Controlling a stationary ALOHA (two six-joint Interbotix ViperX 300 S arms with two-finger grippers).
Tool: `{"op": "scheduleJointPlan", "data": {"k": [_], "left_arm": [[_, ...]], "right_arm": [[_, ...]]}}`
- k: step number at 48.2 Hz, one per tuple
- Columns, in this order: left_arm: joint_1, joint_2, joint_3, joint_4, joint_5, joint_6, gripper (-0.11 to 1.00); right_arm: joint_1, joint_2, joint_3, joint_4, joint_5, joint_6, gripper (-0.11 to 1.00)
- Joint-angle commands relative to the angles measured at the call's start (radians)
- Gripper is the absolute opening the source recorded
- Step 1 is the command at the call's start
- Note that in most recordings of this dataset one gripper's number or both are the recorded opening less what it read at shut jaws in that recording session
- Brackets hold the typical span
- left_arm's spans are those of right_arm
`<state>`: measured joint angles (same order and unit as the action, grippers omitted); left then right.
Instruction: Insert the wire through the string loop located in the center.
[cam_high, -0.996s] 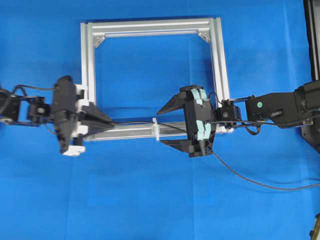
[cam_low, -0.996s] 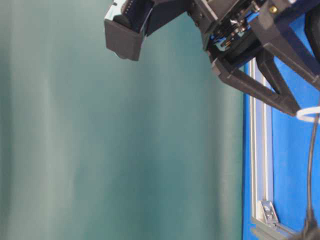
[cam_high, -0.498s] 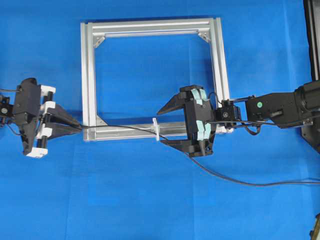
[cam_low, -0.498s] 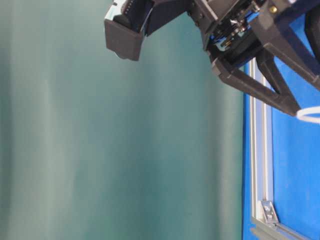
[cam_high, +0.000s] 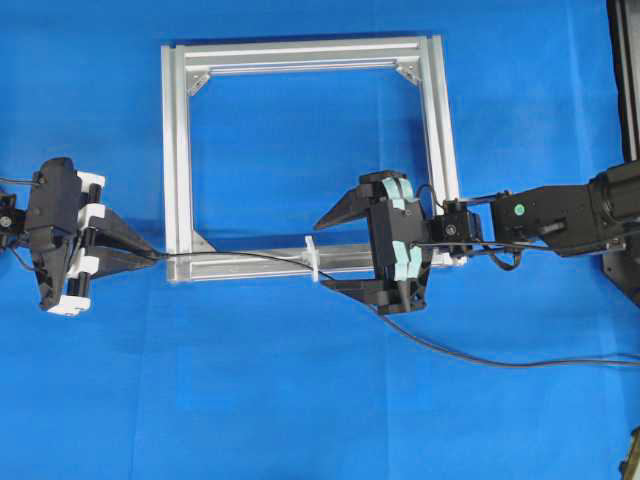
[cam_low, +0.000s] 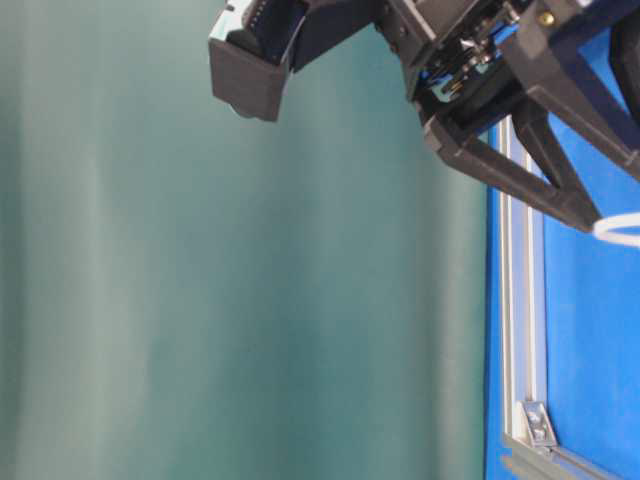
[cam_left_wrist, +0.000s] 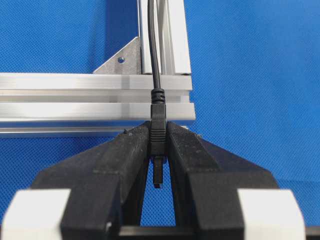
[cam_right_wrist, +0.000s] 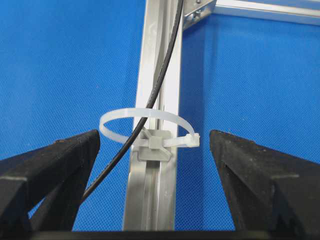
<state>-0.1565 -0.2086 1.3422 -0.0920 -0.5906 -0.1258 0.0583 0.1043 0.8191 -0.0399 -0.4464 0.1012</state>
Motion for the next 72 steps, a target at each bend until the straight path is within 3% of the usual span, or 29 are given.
{"op": "scheduleJointPlan", "data": {"k": [1,8,18,23,42,57,72], "left_arm": [[0.011,-0.012,-0.005,0.003,-0.005,-0.002,0.08],[0.018,-0.012,-0.006,0.002,-0.002,-0.002,0.12],[0.02,-0.008,-0.011,0.0,0.008,-0.017,0.72],[0.021,-0.008,-0.012,0.0,0.02,-0.017,0.9],[0.021,-0.018,-0.028,0.002,0.025,-0.017,0.88],[0.035,-0.092,-0.092,0.003,0.167,-0.008,0.88],[0.071,-0.189,-0.091,0.005,0.216,-0.008,0.88]], "right_arm": [[-0.002,-0.014,-0.015,0.002,-0.005,0.002,0.97],[-0.002,-0.014,-0.017,0.002,-0.005,0.002,0.97],[-0.002,-0.014,-0.015,0.002,-0.005,0.002,0.97],[-0.002,-0.014,-0.015,0.002,-0.005,0.002,0.97],[-0.002,-0.023,-0.018,0.002,0.006,0.002,0.97],[-0.002,-0.135,-0.014,0.0,0.1,0.0,0.97],[-0.002,-0.213,-0.008,-0.005,0.167,-0.002,0.97]]}}
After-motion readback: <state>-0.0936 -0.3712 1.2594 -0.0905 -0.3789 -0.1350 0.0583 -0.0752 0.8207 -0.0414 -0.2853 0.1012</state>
